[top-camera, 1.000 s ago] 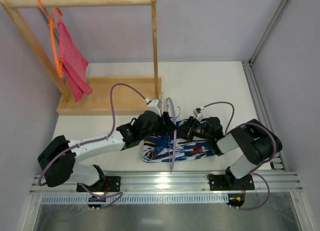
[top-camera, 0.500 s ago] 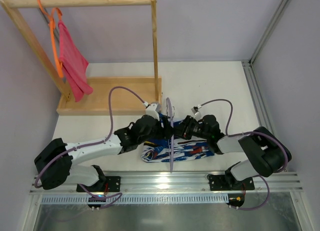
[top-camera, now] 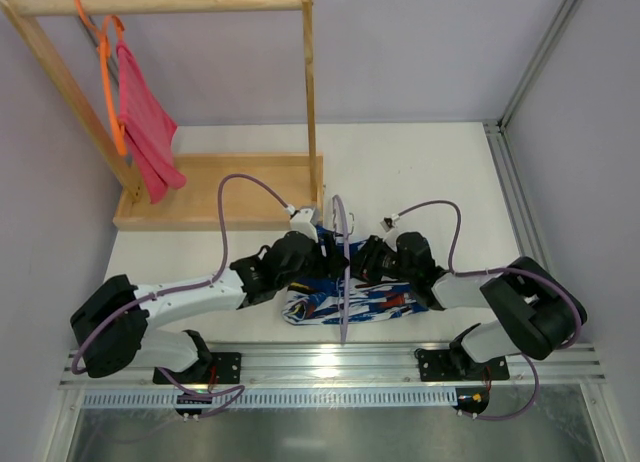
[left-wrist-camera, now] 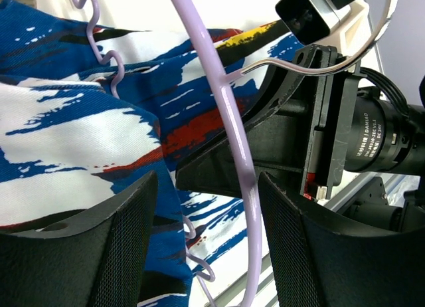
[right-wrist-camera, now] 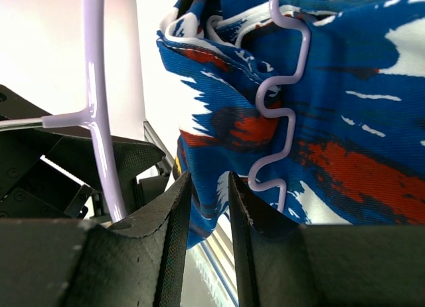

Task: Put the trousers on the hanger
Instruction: Place trousers on hanger

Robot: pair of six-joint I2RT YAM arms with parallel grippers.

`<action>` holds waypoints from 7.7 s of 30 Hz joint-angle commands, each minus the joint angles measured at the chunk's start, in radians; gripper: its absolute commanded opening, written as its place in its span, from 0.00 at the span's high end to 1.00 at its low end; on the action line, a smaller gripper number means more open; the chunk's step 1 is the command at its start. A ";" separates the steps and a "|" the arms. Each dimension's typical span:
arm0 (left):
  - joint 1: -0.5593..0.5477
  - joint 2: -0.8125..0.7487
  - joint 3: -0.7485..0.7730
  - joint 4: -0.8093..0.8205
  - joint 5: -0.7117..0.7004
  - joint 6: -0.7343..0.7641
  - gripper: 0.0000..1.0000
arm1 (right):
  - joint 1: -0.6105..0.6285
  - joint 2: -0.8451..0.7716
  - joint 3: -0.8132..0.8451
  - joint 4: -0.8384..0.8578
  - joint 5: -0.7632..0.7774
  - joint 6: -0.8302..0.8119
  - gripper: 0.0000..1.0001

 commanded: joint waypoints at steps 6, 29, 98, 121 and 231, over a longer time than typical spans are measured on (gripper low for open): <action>-0.006 -0.033 -0.021 0.045 -0.061 -0.005 0.37 | 0.036 -0.053 0.050 -0.049 0.089 -0.019 0.69; -0.006 -0.005 -0.026 0.069 -0.084 -0.017 0.40 | 0.099 -0.079 0.092 -0.158 0.188 -0.035 0.72; -0.010 0.039 0.158 -0.598 -0.298 -0.039 1.00 | -0.005 -0.232 0.185 -0.493 0.231 -0.207 0.96; -0.026 0.152 0.307 -0.728 -0.199 0.063 1.00 | -0.162 -0.272 0.350 -0.599 0.046 -0.374 0.96; -0.075 -0.432 -0.270 -0.587 -0.520 -0.444 1.00 | 0.459 -0.014 0.811 -0.773 0.276 -0.377 0.96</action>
